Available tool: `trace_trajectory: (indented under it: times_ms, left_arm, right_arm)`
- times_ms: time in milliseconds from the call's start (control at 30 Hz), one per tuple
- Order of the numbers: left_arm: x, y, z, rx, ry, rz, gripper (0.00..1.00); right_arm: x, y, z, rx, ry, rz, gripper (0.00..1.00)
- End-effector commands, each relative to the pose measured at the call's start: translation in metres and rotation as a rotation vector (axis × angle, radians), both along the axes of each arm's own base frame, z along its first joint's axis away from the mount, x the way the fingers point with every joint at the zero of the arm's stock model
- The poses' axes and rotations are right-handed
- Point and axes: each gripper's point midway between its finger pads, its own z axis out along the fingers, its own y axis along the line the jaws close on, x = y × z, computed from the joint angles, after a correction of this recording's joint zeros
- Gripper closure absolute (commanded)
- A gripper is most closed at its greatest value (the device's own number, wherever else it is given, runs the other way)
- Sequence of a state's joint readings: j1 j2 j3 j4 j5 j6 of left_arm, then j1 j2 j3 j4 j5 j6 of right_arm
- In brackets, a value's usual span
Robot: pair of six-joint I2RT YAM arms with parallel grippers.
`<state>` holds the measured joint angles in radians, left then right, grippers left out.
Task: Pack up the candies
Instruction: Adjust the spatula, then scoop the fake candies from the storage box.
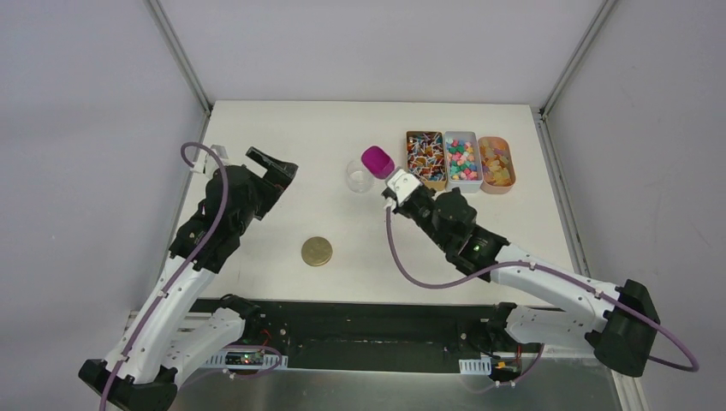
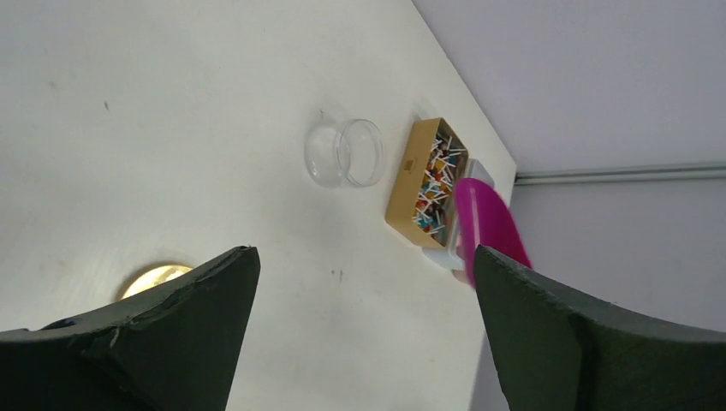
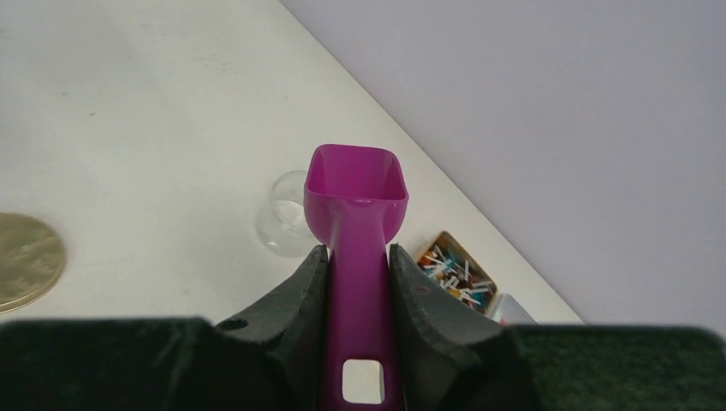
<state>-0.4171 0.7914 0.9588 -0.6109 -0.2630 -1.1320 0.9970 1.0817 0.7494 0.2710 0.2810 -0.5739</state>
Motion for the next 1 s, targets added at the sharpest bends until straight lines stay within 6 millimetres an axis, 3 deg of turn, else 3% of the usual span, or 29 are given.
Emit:
trace_trajectory:
  times_ms: [0,167,333,533,733,967]
  left_arm:
    - [0.012,0.014,0.029,0.3,-0.176,-0.085,0.01]
    - [0.01,-0.008,0.024,0.493,-0.272,-0.328,0.01]
    - [0.0,-0.03,0.01,0.578,-0.343,-0.539,0.01]
    - [-0.006,-0.032,-0.001,0.647,-0.424,-0.596,0.01]
    - [-0.012,-0.015,0.0,0.68,-0.479,-0.5,0.01]
    - [-0.016,0.005,0.005,0.714,-0.481,-0.406,0.01]
  right_arm:
    - [0.024,-0.044,0.049,0.167,0.0,-0.17,1.0]
    - [0.043,-0.086,0.046,0.127,0.021,-0.258,1.0]
    - [0.06,-0.132,0.041,0.121,0.063,-0.377,1.0]
    - [0.075,-0.174,0.021,0.071,0.187,-0.49,1.0]
    - [0.086,-0.174,0.007,0.083,0.335,-0.491,1.0]
    - [0.094,-0.153,-0.014,0.085,0.529,-0.462,1.0]
